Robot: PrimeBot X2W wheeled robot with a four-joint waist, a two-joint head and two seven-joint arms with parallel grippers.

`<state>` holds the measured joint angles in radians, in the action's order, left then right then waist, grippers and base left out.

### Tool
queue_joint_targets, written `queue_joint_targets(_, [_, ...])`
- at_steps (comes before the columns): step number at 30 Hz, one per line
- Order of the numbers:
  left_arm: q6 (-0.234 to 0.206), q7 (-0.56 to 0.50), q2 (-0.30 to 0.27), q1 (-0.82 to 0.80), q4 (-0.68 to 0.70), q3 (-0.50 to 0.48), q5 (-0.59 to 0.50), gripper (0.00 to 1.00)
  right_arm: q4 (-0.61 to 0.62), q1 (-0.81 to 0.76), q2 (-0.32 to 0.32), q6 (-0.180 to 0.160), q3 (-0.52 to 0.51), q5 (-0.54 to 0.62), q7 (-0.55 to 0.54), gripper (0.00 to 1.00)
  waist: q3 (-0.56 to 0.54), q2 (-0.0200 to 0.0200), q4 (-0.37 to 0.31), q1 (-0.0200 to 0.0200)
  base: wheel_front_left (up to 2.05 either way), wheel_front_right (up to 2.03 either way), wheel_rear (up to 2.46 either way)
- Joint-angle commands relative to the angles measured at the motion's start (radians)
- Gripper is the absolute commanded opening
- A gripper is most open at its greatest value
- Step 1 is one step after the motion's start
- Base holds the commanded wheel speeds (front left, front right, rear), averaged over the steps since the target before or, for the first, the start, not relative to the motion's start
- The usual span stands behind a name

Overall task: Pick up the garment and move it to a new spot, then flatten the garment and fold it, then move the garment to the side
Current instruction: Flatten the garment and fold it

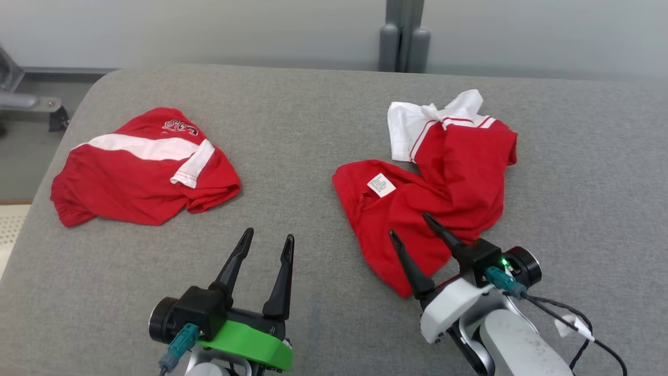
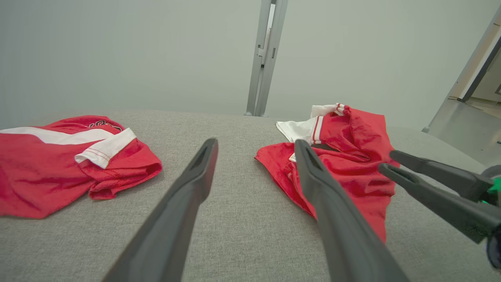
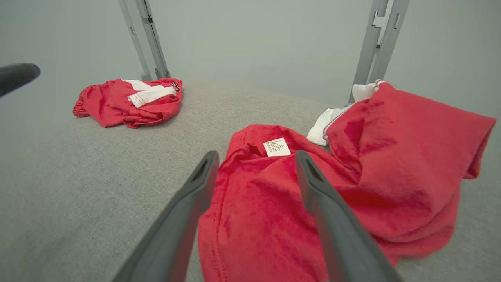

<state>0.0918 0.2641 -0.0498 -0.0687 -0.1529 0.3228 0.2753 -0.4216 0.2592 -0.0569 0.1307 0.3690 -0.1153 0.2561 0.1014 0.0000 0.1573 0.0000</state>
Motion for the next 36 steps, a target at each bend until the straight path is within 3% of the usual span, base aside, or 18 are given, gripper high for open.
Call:
queue_joint_targets(1, [-0.006,0.001,-0.002,-0.022,0.001,0.008,0.01,1.0,-0.032,0.035,-0.006,0.0,0.004,-0.014,-0.005,1.0,0.061,0.0,0.091,0.0,0.0,0.0,0.0])
queue_joint_targets(8, [-0.024,0.001,-0.001,-0.043,0.009,0.052,0.04,1.0,-0.226,0.175,-0.018,0.0,0.049,-0.091,-0.038,1.0,0.096,0.0,0.183,0.0,0.0,0.0,0.0])
queue_joint_targets(15, [-0.046,0.001,-0.001,-0.058,0.02,0.079,0.069,1.0,-0.379,0.271,-0.023,0.0,0.026,-0.163,-0.056,1.0,0.121,0.0,0.236,0.0,0.0,0.0,0.0])
queue_joint_targets(16, [-0.048,0.001,-0.001,-0.057,0.02,0.081,0.071,1.0,-0.398,0.279,-0.021,0.0,0.024,-0.174,-0.064,0.84,0.122,0.0,0.238,0.0,0.0,0.0,0.0])
queue_joint_targets(17, [-0.049,0.001,-0.001,-0.057,0.02,0.083,0.073,1.0,-0.418,0.29,-0.02,0.0,0.019,-0.185,-0.067,0.12,0.122,0.0,0.24,0.0,0.0,0.0,0.0])
queue_joint_targets(18, [-0.05,0.001,-0.001,-0.057,0.02,0.083,0.074,1.0,-0.432,0.299,-0.019,0.0,0.017,-0.191,-0.065,0.0,0.122,0.0,0.241,0.0,0.0,0.0,0.0])
queue_joint_targets(23, [-0.053,0.001,-0.001,-0.048,0.01,0.073,0.069,1.0,-0.473,0.316,-0.014,0.0,0.03,-0.215,-0.033,0.0,0.105,0.0,0.221,0.0,0.0,0.0,0.0])
queue_joint_targets(28, [-0.048,0.001,-0.001,-0.033,0.005,0.054,0.054,1.0,-0.435,0.286,-0.016,0.0,0.04,-0.232,-0.005,0.0,0.067,0.0,0.163,0.0,0.0,0.0,0.0])
queue_joint_targets(36, [-0.042,0.001,-0.002,-0.01,0.009,0.02,0.049,1.0,-0.199,0.176,-0.134,0.0,-0.045,-0.281,-0.004,0.0,0.005,0.0,0.019,0.0,0.0,0.0,0.0])
